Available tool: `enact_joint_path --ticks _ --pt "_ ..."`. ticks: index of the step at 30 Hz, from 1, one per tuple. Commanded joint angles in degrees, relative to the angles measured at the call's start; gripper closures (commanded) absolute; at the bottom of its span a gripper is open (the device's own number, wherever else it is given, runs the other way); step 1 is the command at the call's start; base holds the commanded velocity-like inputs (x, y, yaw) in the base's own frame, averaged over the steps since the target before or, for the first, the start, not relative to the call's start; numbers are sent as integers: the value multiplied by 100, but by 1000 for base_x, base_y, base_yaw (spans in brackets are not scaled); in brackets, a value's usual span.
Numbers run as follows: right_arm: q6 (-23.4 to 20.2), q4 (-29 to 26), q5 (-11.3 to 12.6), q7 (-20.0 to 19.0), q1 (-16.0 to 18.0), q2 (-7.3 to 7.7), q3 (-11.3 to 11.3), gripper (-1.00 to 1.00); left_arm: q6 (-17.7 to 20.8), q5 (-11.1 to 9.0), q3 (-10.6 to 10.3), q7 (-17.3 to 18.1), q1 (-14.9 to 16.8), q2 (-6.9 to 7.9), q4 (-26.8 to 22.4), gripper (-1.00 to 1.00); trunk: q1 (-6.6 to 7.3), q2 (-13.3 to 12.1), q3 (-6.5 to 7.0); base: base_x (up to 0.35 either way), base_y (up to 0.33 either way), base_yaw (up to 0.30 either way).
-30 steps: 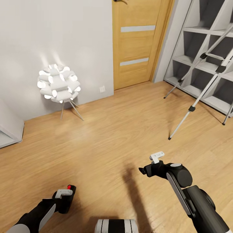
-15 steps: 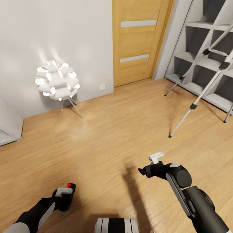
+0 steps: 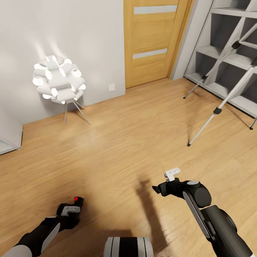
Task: Attach the digital camera to the camera tripod in the bedroom.
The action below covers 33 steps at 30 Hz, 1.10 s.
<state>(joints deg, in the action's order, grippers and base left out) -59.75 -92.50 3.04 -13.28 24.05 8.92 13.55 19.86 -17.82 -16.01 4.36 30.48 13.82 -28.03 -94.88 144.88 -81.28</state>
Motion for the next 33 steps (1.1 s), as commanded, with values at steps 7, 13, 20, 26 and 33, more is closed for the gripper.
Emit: enact_joint_path --ticks 7,13,20,26,33 --pt "-25 -5 30 18 4 4 7 -100 19 -25 -23 9 2 15 -9 -100 -12 9 -115 0 0 0" --pt "-25 -5 30 18 3 4 7 -100 18 -28 -18 11 2 27 -9 -100 -12 9 -115 0 0 0" --pt "-25 -5 30 18 3 4 7 -100 18 -28 -17 12 2 32 -9 -100 -30 18 -270 0 0 0" --pt "-25 -5 30 18 3 4 7 -100 16 -28 -10 12 2 42 -9 -100 -32 19 -293 0 0 0" --pt "-25 -5 30 18 3 4 7 -100 -145 -23 -10 0 2 50 -6 -100 -32 19 -293 0 0 0"
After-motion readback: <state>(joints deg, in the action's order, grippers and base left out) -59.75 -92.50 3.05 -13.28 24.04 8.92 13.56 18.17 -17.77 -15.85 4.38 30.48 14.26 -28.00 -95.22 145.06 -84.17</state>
